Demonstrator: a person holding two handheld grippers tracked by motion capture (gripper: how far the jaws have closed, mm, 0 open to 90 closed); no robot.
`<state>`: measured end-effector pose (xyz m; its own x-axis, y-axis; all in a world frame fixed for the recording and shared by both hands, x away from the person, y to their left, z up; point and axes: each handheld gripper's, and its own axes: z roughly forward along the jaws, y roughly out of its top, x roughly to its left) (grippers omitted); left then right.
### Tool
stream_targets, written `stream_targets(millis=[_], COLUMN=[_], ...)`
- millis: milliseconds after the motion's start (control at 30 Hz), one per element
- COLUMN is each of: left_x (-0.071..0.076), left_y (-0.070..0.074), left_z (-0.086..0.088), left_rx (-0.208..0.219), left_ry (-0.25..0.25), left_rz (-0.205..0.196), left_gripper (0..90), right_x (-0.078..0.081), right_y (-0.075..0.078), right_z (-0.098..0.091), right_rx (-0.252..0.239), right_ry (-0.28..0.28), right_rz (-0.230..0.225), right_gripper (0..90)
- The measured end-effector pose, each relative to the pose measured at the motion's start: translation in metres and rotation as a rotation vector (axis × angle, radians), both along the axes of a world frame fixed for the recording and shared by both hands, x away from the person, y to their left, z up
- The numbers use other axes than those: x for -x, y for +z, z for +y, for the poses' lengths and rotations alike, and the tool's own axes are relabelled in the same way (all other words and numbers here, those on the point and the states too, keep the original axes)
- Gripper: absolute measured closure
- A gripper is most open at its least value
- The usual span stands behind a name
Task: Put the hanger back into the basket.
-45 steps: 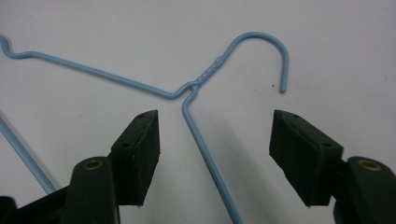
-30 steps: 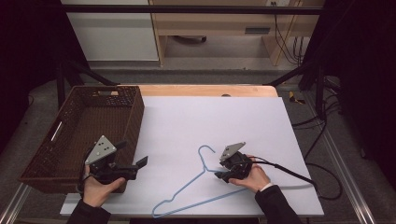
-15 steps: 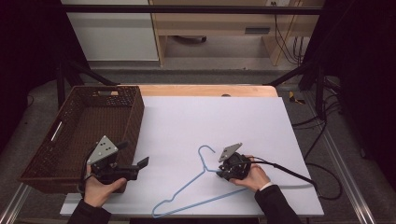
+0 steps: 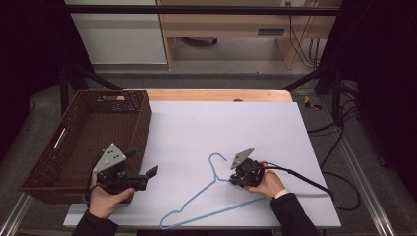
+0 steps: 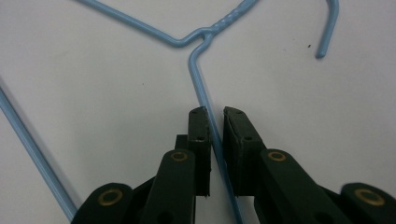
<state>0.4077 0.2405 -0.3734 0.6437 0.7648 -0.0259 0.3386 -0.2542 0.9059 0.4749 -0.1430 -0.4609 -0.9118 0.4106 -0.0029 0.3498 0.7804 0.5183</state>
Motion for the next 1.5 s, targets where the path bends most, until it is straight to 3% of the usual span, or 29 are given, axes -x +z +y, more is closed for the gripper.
stream_targets(millis=[733, 1067, 1267, 1500], left_x=[0.000, 0.000, 0.000, 0.000], left_y=[-0.008, -0.013, -0.011, -0.010], left_z=[-0.019, -0.026, -0.025, -0.023], left_rx=[-0.043, -0.066, -0.059, -0.053], left_ry=[-0.053, -0.072, -0.069, -0.062], left_rz=[0.033, 0.049, 0.044, 0.041], left_gripper=[5.4, 5.4, 5.5, 5.5], right_x=[-0.001, 0.000, 0.003, 0.008], right_y=[0.001, 0.001, 0.000, 0.000], right_z=[-0.002, -0.002, -0.002, 0.000], right_rx=[0.000, 0.002, 0.002, 0.013], right_ry=[0.061, 0.031, -0.002, -0.044], right_rz=[-0.019, -0.007, -0.030, -0.031], right_gripper=[87.2, 87.0, 82.0, 86.8])
